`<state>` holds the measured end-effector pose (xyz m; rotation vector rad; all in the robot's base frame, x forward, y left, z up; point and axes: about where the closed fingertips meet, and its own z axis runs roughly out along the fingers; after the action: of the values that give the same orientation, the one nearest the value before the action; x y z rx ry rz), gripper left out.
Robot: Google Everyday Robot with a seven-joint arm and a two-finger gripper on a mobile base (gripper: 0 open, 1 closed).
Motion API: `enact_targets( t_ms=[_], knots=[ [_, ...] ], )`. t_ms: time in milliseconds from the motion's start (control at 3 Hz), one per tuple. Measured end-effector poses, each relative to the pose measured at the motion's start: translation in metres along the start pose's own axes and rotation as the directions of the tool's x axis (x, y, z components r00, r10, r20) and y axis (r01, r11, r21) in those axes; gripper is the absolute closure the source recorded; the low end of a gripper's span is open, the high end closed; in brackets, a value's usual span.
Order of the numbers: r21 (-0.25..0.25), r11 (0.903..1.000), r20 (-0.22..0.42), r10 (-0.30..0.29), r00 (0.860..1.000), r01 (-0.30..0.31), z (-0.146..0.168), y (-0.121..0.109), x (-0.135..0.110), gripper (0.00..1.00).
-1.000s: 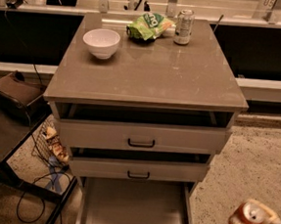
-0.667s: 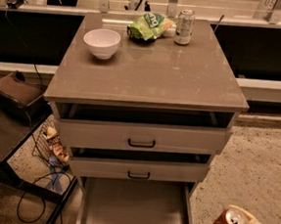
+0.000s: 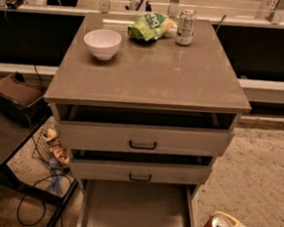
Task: Place coke can into bottom drawer
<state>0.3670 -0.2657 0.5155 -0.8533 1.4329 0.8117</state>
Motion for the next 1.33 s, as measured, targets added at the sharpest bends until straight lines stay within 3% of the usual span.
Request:
enact_targets(
  t_ms=[333,667,1000,1333],
  knots=[
    [-0.014,0.9996,0.005,-0.023,1.0,0.023,0.029,-0.006,0.024,1.0],
    [-0.015,0.9993,-0.019,-0.035,0.999,0.035,0.076,-0.026,0.075,1.0],
    [-0.035,0.9985,-0.07,-0.044,0.997,0.042,0.145,-0.054,0.143,1.0],
    [-0.07,0.9964,-0.076,-0.054,0.996,0.049,0.181,-0.063,0.174,1.0]
  ],
)
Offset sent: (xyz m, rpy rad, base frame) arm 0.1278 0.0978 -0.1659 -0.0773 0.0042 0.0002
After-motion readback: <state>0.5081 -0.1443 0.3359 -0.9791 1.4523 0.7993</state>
